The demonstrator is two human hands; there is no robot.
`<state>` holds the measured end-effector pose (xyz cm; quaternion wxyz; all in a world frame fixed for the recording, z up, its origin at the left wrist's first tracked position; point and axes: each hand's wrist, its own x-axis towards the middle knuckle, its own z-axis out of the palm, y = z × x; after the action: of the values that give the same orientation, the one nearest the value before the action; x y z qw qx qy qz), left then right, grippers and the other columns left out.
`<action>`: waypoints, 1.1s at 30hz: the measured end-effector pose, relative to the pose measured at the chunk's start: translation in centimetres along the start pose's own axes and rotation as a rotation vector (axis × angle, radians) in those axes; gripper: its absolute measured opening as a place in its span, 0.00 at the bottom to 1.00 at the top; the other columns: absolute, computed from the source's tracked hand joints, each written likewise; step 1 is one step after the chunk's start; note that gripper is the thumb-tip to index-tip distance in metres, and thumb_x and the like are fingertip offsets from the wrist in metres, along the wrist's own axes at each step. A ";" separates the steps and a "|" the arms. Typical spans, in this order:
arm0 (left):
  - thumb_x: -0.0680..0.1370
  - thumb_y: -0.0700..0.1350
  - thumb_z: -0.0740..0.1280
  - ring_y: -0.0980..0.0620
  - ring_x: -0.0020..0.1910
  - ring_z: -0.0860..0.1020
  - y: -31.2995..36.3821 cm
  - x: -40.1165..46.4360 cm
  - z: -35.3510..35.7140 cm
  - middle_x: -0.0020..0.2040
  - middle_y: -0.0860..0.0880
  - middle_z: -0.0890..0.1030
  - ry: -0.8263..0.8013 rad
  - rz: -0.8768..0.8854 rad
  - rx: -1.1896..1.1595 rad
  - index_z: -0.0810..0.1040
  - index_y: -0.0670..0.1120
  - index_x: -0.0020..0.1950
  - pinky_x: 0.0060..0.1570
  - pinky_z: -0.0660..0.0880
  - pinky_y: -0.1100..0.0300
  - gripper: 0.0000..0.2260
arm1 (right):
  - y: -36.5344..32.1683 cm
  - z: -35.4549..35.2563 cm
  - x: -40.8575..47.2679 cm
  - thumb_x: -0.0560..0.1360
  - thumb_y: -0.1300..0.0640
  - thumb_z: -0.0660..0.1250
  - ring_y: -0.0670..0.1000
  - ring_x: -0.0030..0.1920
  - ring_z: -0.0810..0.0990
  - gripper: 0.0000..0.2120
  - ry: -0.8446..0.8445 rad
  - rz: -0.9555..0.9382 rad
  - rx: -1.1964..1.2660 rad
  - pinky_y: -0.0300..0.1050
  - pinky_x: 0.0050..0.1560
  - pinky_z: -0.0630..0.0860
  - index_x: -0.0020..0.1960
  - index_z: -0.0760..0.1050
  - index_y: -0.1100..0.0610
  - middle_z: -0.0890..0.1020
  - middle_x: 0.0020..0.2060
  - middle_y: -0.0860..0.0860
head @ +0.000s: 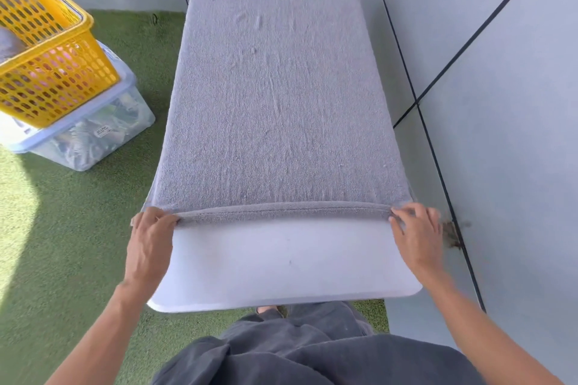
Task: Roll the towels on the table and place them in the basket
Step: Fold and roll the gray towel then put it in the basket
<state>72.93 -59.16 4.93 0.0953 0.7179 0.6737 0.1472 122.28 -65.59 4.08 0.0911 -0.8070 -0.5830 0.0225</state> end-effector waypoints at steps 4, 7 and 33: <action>0.73 0.32 0.69 0.38 0.56 0.71 0.1 -1.8 1.5 0.58 0.40 0.73 -0.069 0.060 0.058 0.74 0.37 0.64 0.48 0.79 0.43 0.19 | 0.3 0.9 -0.2 0.71 0.57 0.74 0.58 0.58 0.69 0.21 -0.081 -0.052 -0.011 0.51 0.63 0.65 0.62 0.77 0.61 0.76 0.55 0.55; 0.73 0.30 0.67 0.38 0.56 0.72 0.0 -0.2 1.4 0.59 0.40 0.74 -0.073 0.039 0.080 0.74 0.38 0.62 0.48 0.78 0.43 0.18 | 0.3 0.5 1.5 0.73 0.65 0.70 0.61 0.56 0.70 0.14 -0.132 -0.016 0.061 0.53 0.62 0.66 0.59 0.78 0.64 0.77 0.52 0.58; 0.70 0.29 0.69 0.38 0.56 0.71 0.3 -1.9 1.5 0.59 0.39 0.73 -0.066 0.024 0.164 0.72 0.38 0.62 0.52 0.73 0.43 0.21 | -0.2 0.7 -1.2 0.71 0.64 0.72 0.59 0.61 0.69 0.17 -0.079 -0.071 0.033 0.55 0.66 0.67 0.60 0.77 0.64 0.75 0.59 0.56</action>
<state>73.63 -61.01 3.42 0.0566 0.7357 0.6714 0.0688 121.59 -66.54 3.36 0.0822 -0.7828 -0.6139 0.0606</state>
